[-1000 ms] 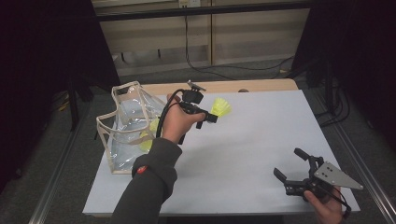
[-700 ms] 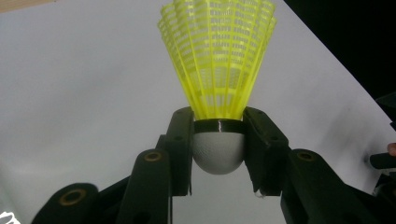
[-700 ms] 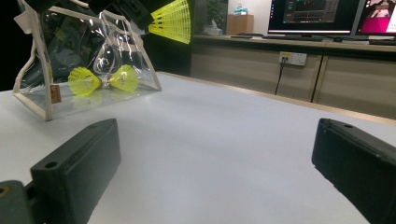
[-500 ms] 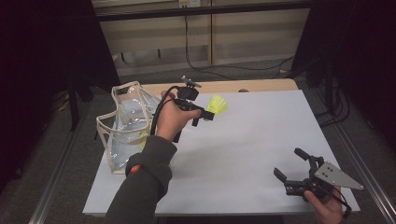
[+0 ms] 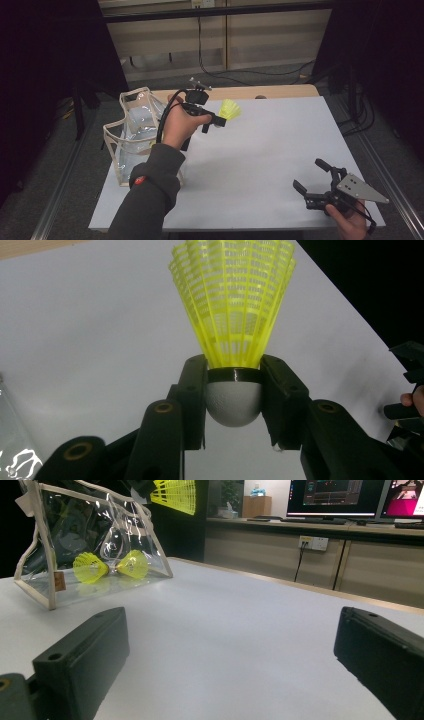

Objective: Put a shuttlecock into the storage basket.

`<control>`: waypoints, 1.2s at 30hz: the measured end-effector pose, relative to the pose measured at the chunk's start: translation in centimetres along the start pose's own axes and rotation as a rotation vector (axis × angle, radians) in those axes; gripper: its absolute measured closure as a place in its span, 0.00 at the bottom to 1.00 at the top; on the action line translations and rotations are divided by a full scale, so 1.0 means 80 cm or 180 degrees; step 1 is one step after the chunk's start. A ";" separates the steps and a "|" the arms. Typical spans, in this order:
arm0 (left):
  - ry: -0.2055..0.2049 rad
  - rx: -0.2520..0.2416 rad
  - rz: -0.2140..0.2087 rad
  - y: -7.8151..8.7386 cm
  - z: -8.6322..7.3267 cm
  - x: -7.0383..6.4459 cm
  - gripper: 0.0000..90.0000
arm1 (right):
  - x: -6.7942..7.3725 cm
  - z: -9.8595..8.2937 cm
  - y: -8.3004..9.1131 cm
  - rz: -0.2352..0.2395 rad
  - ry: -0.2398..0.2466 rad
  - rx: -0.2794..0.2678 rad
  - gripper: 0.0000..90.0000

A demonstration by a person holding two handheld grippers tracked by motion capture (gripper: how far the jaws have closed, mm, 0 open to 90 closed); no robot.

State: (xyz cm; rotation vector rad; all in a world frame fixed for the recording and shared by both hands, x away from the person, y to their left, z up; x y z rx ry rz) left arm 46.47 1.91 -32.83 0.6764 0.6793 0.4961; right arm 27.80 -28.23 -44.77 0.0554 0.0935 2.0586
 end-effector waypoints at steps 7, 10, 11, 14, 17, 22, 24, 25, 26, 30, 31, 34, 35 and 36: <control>0.0019 -0.0033 0.0011 0.010 0.001 0.002 0.72 | 0.000 0.000 0.000 0.0000 0.0000 0.0000 0.01; 0.0016 -0.0032 0.0027 0.014 0.002 0.003 0.72 | 0.000 0.000 0.000 0.0002 -0.0007 0.0003 0.01; 0.0019 -0.0033 0.0024 0.016 0.002 0.003 0.72 | 0.000 0.000 0.000 0.0001 0.0002 0.0006 0.01; 0.0012 -0.0033 0.0032 0.019 0.002 0.004 0.72 | 0.000 0.000 0.000 0.0003 -0.0002 0.0007 0.01; 0.0040 -0.0046 0.0050 0.022 0.003 0.004 0.72 | 0.000 0.000 0.000 0.0004 -0.0001 0.0008 0.01; 0.0031 -0.0022 0.0059 0.028 0.002 0.005 0.72 | 0.000 0.000 0.000 0.0001 -0.0003 0.0008 0.01; 0.0024 -0.0021 0.0058 0.030 0.003 0.006 0.72 | 0.000 0.000 0.000 0.0002 -0.0002 0.0008 0.01; 0.0032 -0.0023 0.0058 0.031 0.003 0.006 0.72 | 0.000 0.000 0.000 0.0001 -0.0002 0.0008 0.01; 0.0045 -0.0029 0.0073 0.032 0.003 0.007 0.72 | 0.000 0.000 0.000 0.0001 -0.0004 0.0007 0.01; 0.0051 -0.0036 0.0075 0.037 0.003 0.007 0.72 | 0.000 0.000 0.000 -0.0002 0.0001 0.0011 0.01; 0.0052 -0.0040 0.0080 0.038 0.003 0.008 0.72 | 0.000 0.000 0.000 -0.0001 0.0001 0.0011 0.01; 0.0060 -0.0038 0.0079 0.041 0.003 0.008 0.72 | 0.000 0.000 0.000 0.0001 -0.0004 0.0007 0.01; 0.0056 -0.0035 0.0082 0.042 0.003 0.009 0.72 | 0.000 0.000 0.000 0.0000 -0.0002 0.0007 0.01; 0.0053 -0.0041 0.0083 0.043 0.003 0.009 0.72 | 0.000 0.000 0.000 0.0001 -0.0001 0.0008 0.01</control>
Point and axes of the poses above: each handheld gripper's, and its own axes: y roughly backward along the jaws, z roughly out of its top, x roughly to its left, the point moved 5 cm from there along -y, roughly forward along the jaws, and after that the axes turned 4 degrees about -z, right-handed, at the moved point
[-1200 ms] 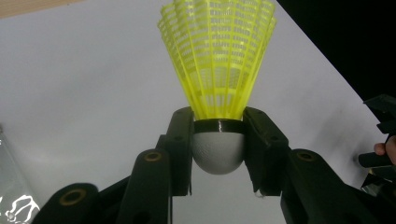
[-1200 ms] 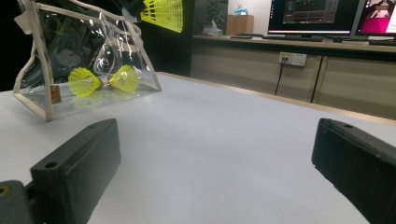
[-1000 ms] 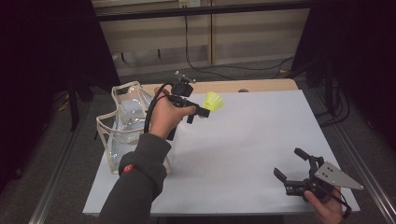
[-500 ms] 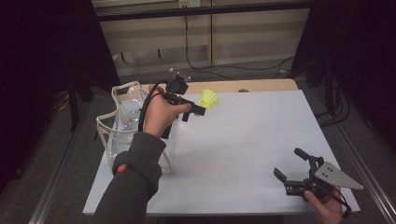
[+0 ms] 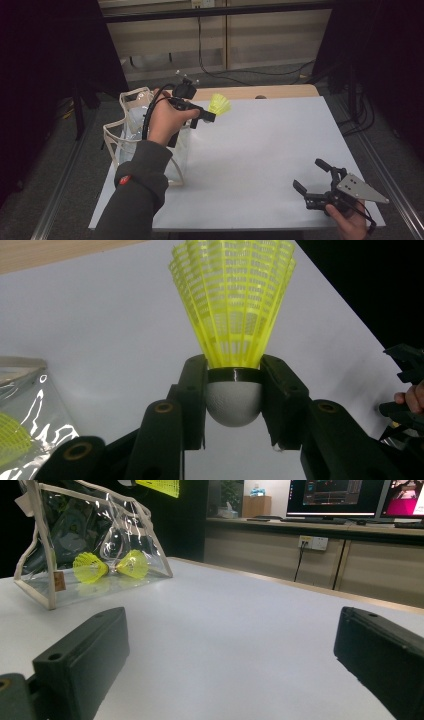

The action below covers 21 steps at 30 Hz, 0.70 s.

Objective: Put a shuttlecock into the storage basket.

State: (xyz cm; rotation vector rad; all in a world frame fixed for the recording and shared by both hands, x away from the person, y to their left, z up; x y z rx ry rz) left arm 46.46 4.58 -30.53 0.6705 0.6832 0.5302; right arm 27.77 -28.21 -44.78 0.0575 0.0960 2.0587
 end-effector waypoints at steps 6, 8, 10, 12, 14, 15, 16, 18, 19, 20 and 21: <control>0.0028 -0.0009 0.0012 0.006 0.001 0.002 0.72 | 0.000 0.000 0.000 0.0001 -0.0007 -0.0001 0.01; 0.0033 -0.0012 0.0021 0.009 0.001 0.003 0.72 | 0.000 0.000 0.000 0.0000 -0.0007 -0.0003 0.01; 0.0040 -0.0015 0.0034 0.011 0.001 0.004 0.72 | 0.000 0.000 0.000 0.0000 -0.0002 -0.0003 0.01; 0.0052 -0.0040 0.0046 0.013 0.002 0.005 0.72 | 0.000 0.000 0.000 0.0000 -0.0002 -0.0002 0.01; 0.0047 -0.0023 0.0058 0.015 0.002 0.007 0.72 | 0.000 0.000 0.000 0.0000 -0.0002 -0.0001 0.01; 0.0061 -0.0032 0.0064 0.015 0.002 0.007 0.72 | 0.000 0.000 0.000 0.0000 -0.0003 0.0000 0.01; 0.0061 -0.0025 0.0064 0.016 0.002 0.008 0.72 | 0.000 0.000 0.000 0.0003 0.0000 0.0002 0.01; 0.0066 -0.0041 0.0074 0.018 0.002 0.009 0.72 | 0.000 0.000 0.000 0.0002 -0.0006 0.0005 0.01; 0.0069 -0.0042 0.0071 0.019 0.002 0.009 0.72 | 0.000 0.000 0.000 0.0002 -0.0009 0.0006 0.01; 0.0070 -0.0049 0.0078 0.021 0.002 0.010 0.72 | 0.000 0.000 0.000 0.0002 -0.0010 0.0007 0.01; 0.0076 -0.0050 0.0085 0.022 0.002 0.010 0.72 | 0.000 0.000 0.000 -0.0002 0.0001 -0.0002 0.01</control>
Point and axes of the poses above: each handheld gripper's, and its own axes: y roughly backward along the jaws, z roughly out of its top, x roughly to its left, the point moved 5 cm from there along -y, roughly forward along the jaws, and after that the axes turned 4 degrees about -z, right-handed, at the moved point
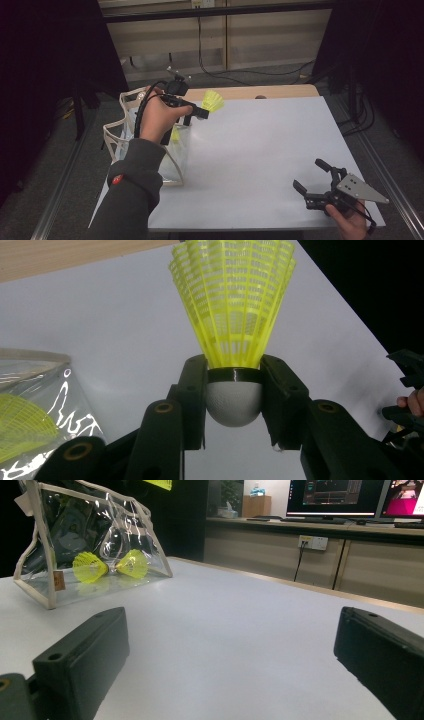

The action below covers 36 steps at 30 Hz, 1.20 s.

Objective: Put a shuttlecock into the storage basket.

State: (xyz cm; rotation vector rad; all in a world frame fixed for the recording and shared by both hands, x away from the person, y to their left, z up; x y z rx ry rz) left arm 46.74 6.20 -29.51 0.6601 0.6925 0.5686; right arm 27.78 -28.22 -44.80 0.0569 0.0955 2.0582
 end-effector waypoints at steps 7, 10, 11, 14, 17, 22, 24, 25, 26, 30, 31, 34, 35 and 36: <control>0.0031 -0.0026 0.0049 0.009 0.000 0.006 0.72 | 0.000 0.000 0.000 0.0000 -0.0003 0.0001 0.01; 0.0037 -0.0039 0.0067 0.012 0.000 0.008 0.72 | 0.000 0.000 0.000 -0.0002 -0.0002 0.0000 0.01; 0.0036 -0.0038 0.0073 0.013 0.000 0.009 0.72 | 0.000 0.000 0.000 -0.0003 -0.0001 0.0001 0.01; 0.0058 -0.0051 0.0094 0.017 0.000 0.011 0.72 | 0.000 0.000 0.000 -0.0003 -0.0003 -0.0001 0.01; 0.0069 -0.0069 0.0115 0.020 -0.001 0.013 0.72 | 0.000 0.000 0.000 -0.0004 0.0006 -0.0001 0.01; 0.0100 -0.0078 0.0151 0.026 -0.002 0.017 0.72 | 0.000 0.000 0.000 -0.0006 0.0006 -0.0001 0.01; 0.0112 -0.0075 0.0154 0.028 -0.003 0.018 0.72 | 0.000 0.000 0.000 -0.0006 0.0003 -0.0001 0.01; 0.0110 -0.0076 0.0152 0.030 -0.003 0.019 0.72 | 0.000 0.001 0.000 -0.0006 -0.0005 0.0003 0.01; 0.0124 -0.0087 0.0155 0.031 -0.003 0.020 0.72 | 0.001 0.001 0.000 -0.0005 -0.0006 0.0002 0.01; 0.0146 -0.0083 0.0157 0.035 -0.004 0.021 0.72 | 0.001 0.000 0.000 -0.0003 -0.0008 0.0002 0.01; 0.0147 -0.0077 0.0168 0.035 -0.005 0.022 0.72 | 0.001 0.001 0.000 -0.0004 -0.0005 0.0002 0.01; 0.0166 -0.0083 0.0176 0.038 -0.006 0.023 0.72 | 0.001 0.001 0.000 -0.0002 -0.0007 0.0003 0.01; 0.0162 -0.0078 0.0195 0.040 -0.006 0.024 0.72 | 0.001 0.001 0.000 -0.0004 -0.0005 0.0002 0.01; 0.0174 -0.0078 0.0197 0.040 -0.006 0.024 0.72 | 0.001 0.001 0.000 -0.0002 -0.0009 0.0003 0.01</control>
Point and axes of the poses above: each handheld gripper's, and its own axes: y roughly backward along the jaws, z roughly out of its top, x roughly to its left, the point moved 5 cm from there along -y, roughly forward along the jaws, and after that the axes turned 4 degrees about -z, right-handed, at the moved point
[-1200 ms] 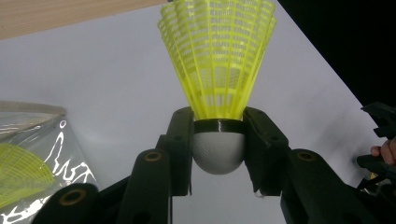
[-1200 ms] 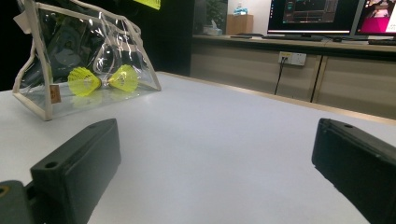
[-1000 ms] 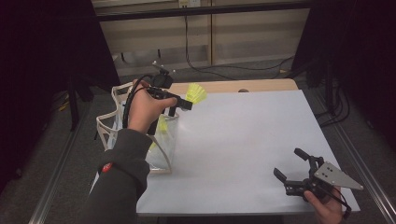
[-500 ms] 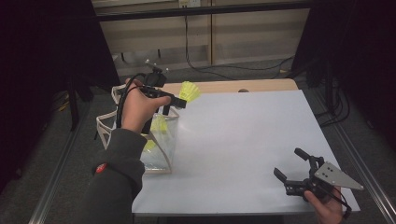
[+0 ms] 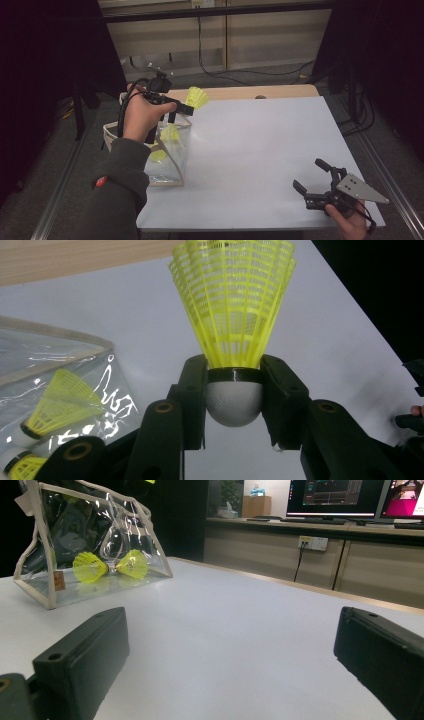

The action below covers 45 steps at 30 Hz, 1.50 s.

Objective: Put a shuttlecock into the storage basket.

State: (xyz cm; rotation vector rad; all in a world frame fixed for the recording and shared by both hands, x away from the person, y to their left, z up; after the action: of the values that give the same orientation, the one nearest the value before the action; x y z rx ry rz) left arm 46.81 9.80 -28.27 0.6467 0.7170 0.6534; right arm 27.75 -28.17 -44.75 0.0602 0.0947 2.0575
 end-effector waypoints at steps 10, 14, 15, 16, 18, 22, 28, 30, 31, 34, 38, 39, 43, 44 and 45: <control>0.0033 -0.0012 0.0018 0.007 -0.002 0.005 0.72 | 0.000 0.000 0.000 0.0000 0.0008 0.0000 0.01; 0.0036 -0.0001 0.0021 0.009 -0.003 0.006 0.72 | 0.000 0.000 0.000 -0.0002 0.0000 0.0001 0.01; 0.0038 -0.0009 0.0031 0.009 -0.003 0.007 0.72 | 0.000 0.000 0.000 -0.0002 0.0003 -0.0001 0.01; 0.0047 -0.0022 0.0029 0.009 -0.003 0.007 0.72 | 0.000 0.000 0.000 -0.0003 0.0003 -0.0001 0.01; 0.0051 -0.0014 0.0039 0.010 -0.003 0.008 0.72 | 0.000 0.000 0.000 -0.0003 0.0003 -0.0001 0.01; 0.0066 -0.0028 0.0032 0.013 -0.003 0.010 0.72 | 0.000 0.000 0.000 -0.0002 0.0002 -0.0002 0.01; 0.0092 -0.0045 0.0072 0.018 -0.004 0.015 0.72 | 0.000 0.000 0.000 -0.0001 -0.0003 0.0002 0.01; 0.0106 -0.0049 0.0074 0.020 -0.005 0.016 0.72 | 0.000 0.000 0.000 0.0001 0.0007 -0.0001 0.01; 0.0108 -0.0049 0.0084 0.021 -0.005 0.016 0.72 | 0.000 0.000 0.000 0.0000 0.0007 -0.0001 0.01; 0.0110 -0.0040 0.0096 0.023 -0.006 0.018 0.72 | 0.000 0.000 0.000 0.0001 0.0005 0.0005 0.01; 0.0110 -0.0041 0.0110 0.026 -0.007 0.020 0.72 | 0.000 0.000 0.000 -0.0003 0.0002 0.0003 0.01; 0.0115 -0.0045 0.0117 0.027 -0.008 0.020 0.72 | 0.000 0.000 0.000 -0.0002 0.0004 0.0004 0.01; 0.0131 -0.0061 0.0127 0.029 -0.008 0.022 0.72 | 0.000 0.000 0.000 -0.0004 0.0002 0.0004 0.01; 0.0131 -0.0054 0.0130 0.030 -0.009 0.022 0.72 | 0.000 0.000 0.000 -0.0009 0.0007 0.0004 0.01; 0.0125 -0.0055 0.0134 0.030 -0.009 0.023 0.72 | 0.000 0.000 0.000 -0.0010 0.0001 0.0007 0.01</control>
State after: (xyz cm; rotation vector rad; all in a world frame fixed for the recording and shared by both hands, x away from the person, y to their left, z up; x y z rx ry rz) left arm 46.58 12.83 -27.63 0.6359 0.7350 0.7119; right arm 27.75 -28.15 -44.79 0.0612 0.0972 2.0542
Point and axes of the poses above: each handheld gripper's, and its own axes: y roughly backward along the jaws, z roughly out of its top, x roughly to its left, the point moved 5 cm from there along -y, roughly forward along the jaws, and after that the axes turned 4 degrees about -z, right-handed, at the moved point
